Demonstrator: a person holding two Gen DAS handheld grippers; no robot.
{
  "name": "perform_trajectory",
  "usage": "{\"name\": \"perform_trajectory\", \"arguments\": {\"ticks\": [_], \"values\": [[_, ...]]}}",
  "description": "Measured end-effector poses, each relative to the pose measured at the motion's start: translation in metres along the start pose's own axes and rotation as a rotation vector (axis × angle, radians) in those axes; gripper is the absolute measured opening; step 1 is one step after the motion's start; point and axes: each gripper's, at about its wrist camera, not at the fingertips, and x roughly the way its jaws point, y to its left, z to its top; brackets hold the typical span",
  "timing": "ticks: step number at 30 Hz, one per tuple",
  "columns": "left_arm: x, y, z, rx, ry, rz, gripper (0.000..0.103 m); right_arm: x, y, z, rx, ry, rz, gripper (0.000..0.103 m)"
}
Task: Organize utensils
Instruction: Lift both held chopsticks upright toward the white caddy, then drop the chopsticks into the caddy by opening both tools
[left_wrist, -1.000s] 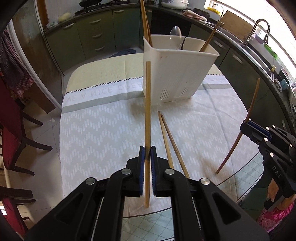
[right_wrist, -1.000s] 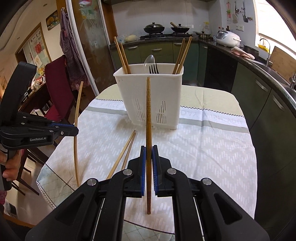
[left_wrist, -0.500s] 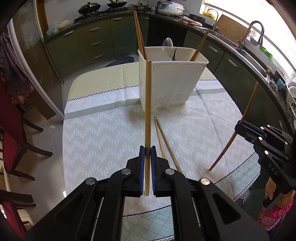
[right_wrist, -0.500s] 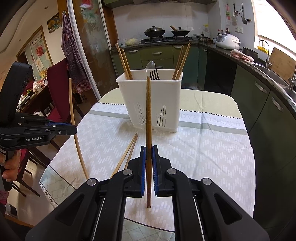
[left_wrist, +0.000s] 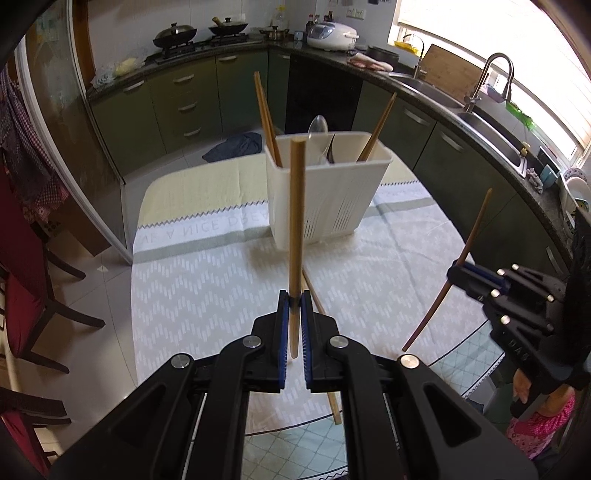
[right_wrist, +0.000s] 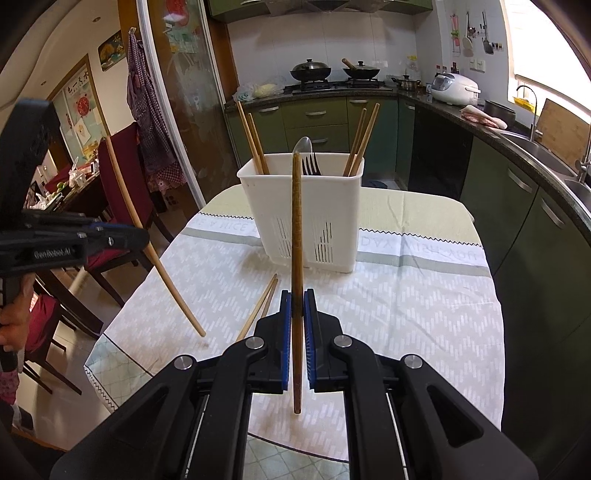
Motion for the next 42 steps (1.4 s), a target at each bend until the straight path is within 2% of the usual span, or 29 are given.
{"name": "perform_trajectory", "arguments": {"ticks": [4,13,16,20,25,33,37,42], "values": [[-0.018,-0.005,0.019,0.001,-0.027,-0.031,0.006,-0.003,-0.001,0.002,-0.002,-0.007,0.000,0.008],[-0.085,-0.023,0.094,0.020,-0.239,-0.023,0.006,-0.007,-0.010,0.002,0.010,-0.010,-0.006,0.008],[-0.087,-0.027,0.118,0.014,-0.292,-0.013,0.006,-0.009,-0.014,0.002,0.018,-0.011,-0.011,0.008],[-0.065,-0.028,0.143,-0.002,-0.317,0.020,0.006,-0.014,-0.019,0.004,0.027,-0.026,-0.014,0.008],[-0.022,-0.024,0.152,-0.008,-0.284,0.049,0.006,-0.033,-0.022,0.021,0.035,-0.087,-0.004,0.008],[0.039,-0.013,0.137,-0.011,-0.160,0.071,0.007,-0.062,-0.010,0.070,0.008,-0.190,-0.007,0.008],[0.056,-0.008,0.130,-0.013,-0.126,0.069,0.007,-0.070,-0.008,0.097,0.013,-0.239,-0.009,0.008],[0.055,-0.005,0.126,-0.011,-0.124,0.053,0.008,-0.081,-0.006,0.130,0.025,-0.320,-0.022,0.008]]}}
